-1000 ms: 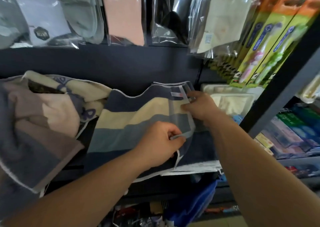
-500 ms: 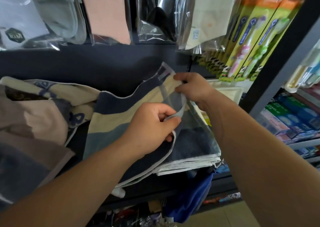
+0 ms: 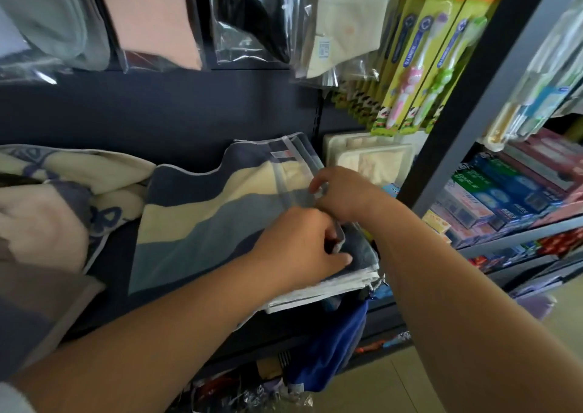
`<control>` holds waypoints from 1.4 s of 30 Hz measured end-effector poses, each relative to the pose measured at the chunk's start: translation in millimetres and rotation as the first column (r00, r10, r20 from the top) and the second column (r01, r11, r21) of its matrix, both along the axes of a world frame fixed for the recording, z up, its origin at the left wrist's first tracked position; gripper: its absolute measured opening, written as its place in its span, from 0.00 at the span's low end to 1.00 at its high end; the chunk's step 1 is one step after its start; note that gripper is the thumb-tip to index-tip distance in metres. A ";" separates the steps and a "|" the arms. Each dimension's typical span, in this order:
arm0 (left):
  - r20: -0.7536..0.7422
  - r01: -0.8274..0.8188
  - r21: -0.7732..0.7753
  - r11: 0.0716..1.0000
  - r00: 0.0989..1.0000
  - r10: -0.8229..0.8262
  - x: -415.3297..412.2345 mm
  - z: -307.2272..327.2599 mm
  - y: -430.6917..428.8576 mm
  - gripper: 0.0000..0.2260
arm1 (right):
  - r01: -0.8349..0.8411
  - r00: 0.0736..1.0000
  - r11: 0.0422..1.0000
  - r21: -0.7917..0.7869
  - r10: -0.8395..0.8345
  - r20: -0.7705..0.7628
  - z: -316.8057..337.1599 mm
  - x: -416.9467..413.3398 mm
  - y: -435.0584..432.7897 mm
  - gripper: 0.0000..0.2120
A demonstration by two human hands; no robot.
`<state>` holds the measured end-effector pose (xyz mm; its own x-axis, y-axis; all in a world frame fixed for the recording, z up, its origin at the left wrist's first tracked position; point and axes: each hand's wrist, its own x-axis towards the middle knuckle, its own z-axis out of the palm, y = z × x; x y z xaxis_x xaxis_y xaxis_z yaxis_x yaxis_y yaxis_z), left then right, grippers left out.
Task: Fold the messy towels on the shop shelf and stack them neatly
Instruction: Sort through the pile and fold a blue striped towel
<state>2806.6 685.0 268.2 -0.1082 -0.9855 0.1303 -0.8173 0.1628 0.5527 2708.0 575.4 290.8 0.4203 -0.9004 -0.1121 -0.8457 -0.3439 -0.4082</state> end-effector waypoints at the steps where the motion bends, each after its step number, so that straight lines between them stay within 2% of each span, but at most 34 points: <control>1: 0.062 0.019 -0.048 0.999 0.998 -0.016 -0.2 -2.3 6.1 0.09 | 0.008 1.000 1.000 0.004 -0.008 0.005 -3.5 -2.4 1.4 0.10; 3: 0.142 0.047 -0.158 0.986 0.990 -0.025 0.3 -10.7 15.9 0.08 | 0.033 0.999 0.999 0.001 -0.033 0.020 -7.5 -5.3 1.7 0.09; 5: 0.162 0.081 -0.246 0.966 0.986 -0.041 0.9 -19.7 20.8 0.10 | 0.068 0.995 0.998 0.002 -0.068 0.072 -9.8 -7.2 0.9 0.11; 10: 0.090 0.066 -0.323 0.944 0.995 -0.039 2.5 -15.5 15.3 0.08 | 0.163 0.961 0.985 -0.055 -0.146 0.233 -2.0 -10.8 -0.9 0.15; 13: 0.055 0.071 -0.359 0.931 0.997 -0.055 -3.8 -3.7 11.9 0.08 | 0.174 0.960 0.974 -0.145 -0.135 0.245 13.7 -14.1 0.0 0.15; 16: 0.079 0.122 -0.340 0.933 0.992 -0.101 -12.6 -8.8 6.6 0.09 | 0.111 0.994 0.970 -0.215 -0.106 0.036 12.6 -12.2 4.8 0.15; 18: 0.135 0.186 -0.263 0.947 0.979 -0.155 -16.9 -20.2 4.1 0.10 | 0.083 0.985 0.971 -0.224 -0.114 -0.127 2.7 -8.7 9.3 0.16; 20: 0.206 0.238 -0.185 0.953 0.958 -0.199 -18.9 -29.7 4.2 0.09 | 0.082 0.970 0.975 -0.206 -0.125 -0.209 -5.3 -7.0 12.0 0.16; 22: 0.182 0.272 -0.176 0.946 0.954 -0.240 -15.4 -34.2 5.7 0.07 | 0.071 0.953 0.975 -0.211 -0.128 -0.275 -7.9 -6.3 13.1 0.14; 25: 0.055 0.302 -0.212 0.929 0.953 -0.297 -3.3 -30.6 13.4 0.08 | 0.041 0.924 0.965 -0.259 -0.136 -0.359 -7.3 -4.0 17.2 0.15; 28: -0.131 0.123 -0.351 0.928 0.975 -0.178 23.4 -26.6 27.9 0.06 | -0.031 0.925 0.938 -0.344 -0.103 -0.366 -11.0 6.3 25.9 0.18; 31: -0.211 -0.187 -0.441 0.878 0.972 0.101 67.7 -32.0 38.5 0.03 | -0.147 0.952 0.904 -0.401 0.018 -0.307 -22.7 25.8 31.9 0.19; 33: -0.197 -0.368 -0.344 0.864 0.928 0.317 106.9 -44.3 38.1 0.03 | -0.157 0.964 0.936 -0.314 0.076 -0.254 -31.3 41.2 22.9 0.22; 35: -0.133 -0.512 -0.126 0.850 0.858 0.497 147.0 -58.2 34.6 0.09 | -0.133 0.953 0.970 -0.205 0.068 -0.296 -38.5 55.9 3.1 0.29; 37: -0.032 -0.558 0.044 0.829 0.829 0.559 178.8 -65.8 31.1 0.17 | -0.115 0.940 0.978 -0.175 0.050 -0.337 -43.2 65.9 -20.6 0.36; 40: 0.147 -0.584 0.117 0.804 0.810 0.567 206.0 -65.6 21.8 0.22 | 0.013 0.975 0.978 -0.207 -0.059 -0.215 -38.5 70.0 -51.8 0.29; 42: 0.161 -0.596 0.087 0.798 0.799 0.579 216.8 -63.7 10.5 0.23 | 0.091 0.978 0.967 -0.236 -0.132 -0.162 -33.9 69.6 -68.9 0.24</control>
